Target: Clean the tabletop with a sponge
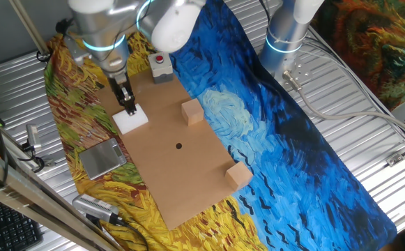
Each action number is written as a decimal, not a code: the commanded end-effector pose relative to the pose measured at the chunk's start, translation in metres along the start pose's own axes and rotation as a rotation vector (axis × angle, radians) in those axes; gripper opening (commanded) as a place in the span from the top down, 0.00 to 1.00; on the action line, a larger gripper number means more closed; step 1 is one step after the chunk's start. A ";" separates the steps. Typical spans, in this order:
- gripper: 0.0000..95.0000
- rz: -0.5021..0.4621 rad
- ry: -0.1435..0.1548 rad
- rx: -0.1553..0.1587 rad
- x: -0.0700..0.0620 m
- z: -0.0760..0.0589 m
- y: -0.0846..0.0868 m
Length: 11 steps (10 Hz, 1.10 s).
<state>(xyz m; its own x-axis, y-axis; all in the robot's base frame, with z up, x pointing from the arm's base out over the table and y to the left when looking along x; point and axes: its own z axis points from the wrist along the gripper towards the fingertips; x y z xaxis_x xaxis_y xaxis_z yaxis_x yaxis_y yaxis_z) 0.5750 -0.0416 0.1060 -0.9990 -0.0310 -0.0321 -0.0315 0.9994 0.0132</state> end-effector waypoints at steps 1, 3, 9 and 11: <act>0.20 0.008 0.005 0.000 -0.004 0.002 0.000; 0.20 -0.001 0.003 -0.001 -0.004 0.002 0.000; 0.40 0.000 0.007 0.004 -0.004 0.003 0.000; 0.40 0.002 0.008 -0.002 -0.004 0.003 0.000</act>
<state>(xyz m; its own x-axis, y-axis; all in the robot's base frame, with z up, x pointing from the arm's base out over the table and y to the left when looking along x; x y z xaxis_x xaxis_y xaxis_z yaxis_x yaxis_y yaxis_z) 0.5799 -0.0415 0.1032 -0.9993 -0.0291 -0.0240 -0.0295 0.9994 0.0169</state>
